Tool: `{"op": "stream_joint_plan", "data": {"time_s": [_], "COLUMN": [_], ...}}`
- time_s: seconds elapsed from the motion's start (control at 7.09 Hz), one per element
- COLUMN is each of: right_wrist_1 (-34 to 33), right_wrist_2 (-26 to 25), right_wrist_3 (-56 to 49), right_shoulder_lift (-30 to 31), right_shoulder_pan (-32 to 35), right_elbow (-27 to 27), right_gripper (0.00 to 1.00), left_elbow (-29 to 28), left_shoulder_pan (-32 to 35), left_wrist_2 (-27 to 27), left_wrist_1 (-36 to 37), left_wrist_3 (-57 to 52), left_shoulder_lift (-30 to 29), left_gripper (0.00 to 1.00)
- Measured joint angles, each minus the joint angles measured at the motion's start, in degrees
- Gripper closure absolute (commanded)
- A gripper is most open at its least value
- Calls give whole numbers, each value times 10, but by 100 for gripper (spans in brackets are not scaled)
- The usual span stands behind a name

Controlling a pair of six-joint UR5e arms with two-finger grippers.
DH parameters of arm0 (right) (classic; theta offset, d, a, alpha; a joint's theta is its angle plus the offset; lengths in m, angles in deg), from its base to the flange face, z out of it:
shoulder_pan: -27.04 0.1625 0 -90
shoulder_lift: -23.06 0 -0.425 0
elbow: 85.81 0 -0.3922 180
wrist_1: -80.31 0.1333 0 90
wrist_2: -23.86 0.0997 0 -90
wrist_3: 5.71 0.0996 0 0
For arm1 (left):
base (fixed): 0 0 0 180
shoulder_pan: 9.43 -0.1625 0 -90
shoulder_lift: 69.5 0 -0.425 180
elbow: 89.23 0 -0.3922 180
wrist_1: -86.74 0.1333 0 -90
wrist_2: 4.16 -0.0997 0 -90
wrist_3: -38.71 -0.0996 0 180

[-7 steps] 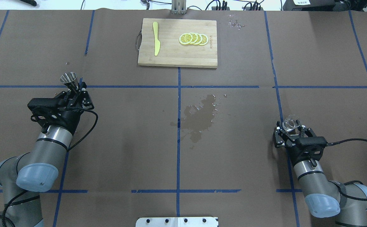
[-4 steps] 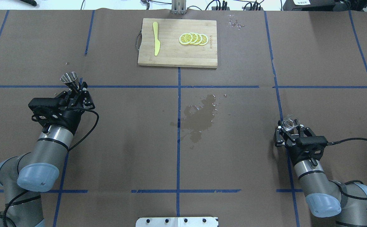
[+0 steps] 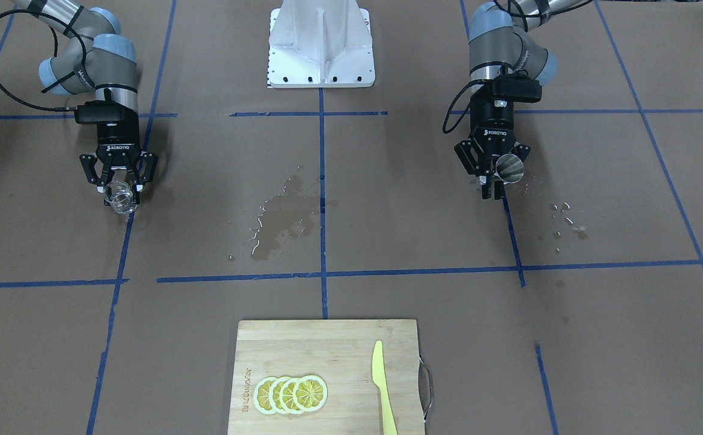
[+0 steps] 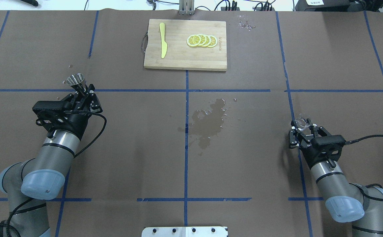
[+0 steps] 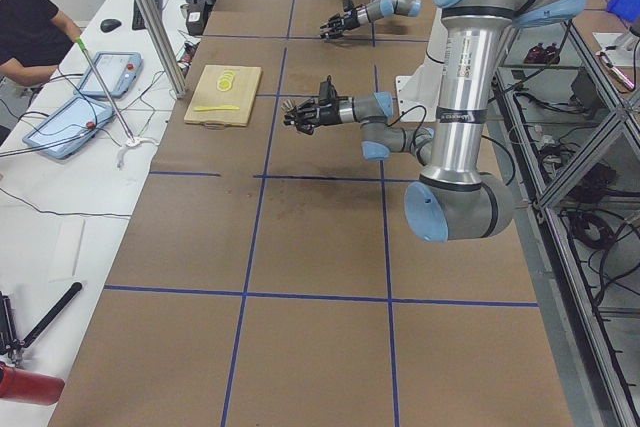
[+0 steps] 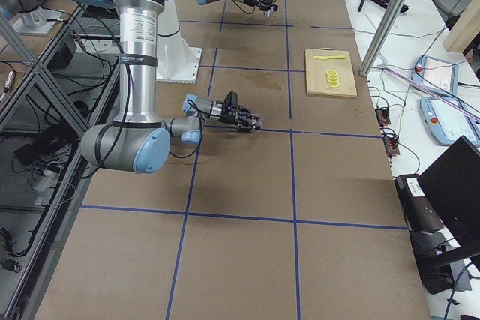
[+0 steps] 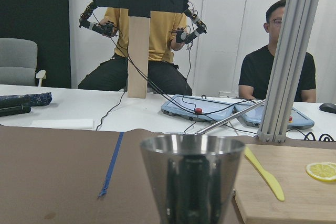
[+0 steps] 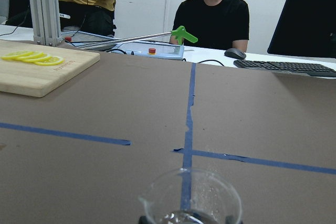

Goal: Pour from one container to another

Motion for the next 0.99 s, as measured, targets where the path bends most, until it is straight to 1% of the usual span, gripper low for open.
{"op": "stream_joint_plan", "data": {"time_s": [0.14, 0.28, 0.42, 0.71, 0.85, 0.99], "right_wrist_1": [20, 30, 34, 30, 21, 16], "right_wrist_2": [13, 34, 59, 86, 99, 128], "right_wrist_3": [-16, -44, -79, -141, -171, -202], "right_shoulder_lift": [1, 1, -1, -7, -14, -21], "right_shoulder_pan": [8, 17, 26, 44, 59, 80], "right_elbow": [-8, -18, -33, -61, -69, -78], "right_gripper": [100, 100, 100, 100, 100, 100], "left_elbow": [0, -1, -6, -23, -27, -30], "left_shoulder_pan": [-1, -3, -4, -6, -6, -8], "left_wrist_2": [0, 1, 5, 30, 38, 47], "left_wrist_1": [0, 0, 0, 2, 3, 3], "left_wrist_3": [-11, -46, -83, -114, -117, -118], "left_shoulder_lift": [-2, -10, -29, -78, -93, -103], "left_gripper": [100, 100, 100, 100, 100, 100]}}
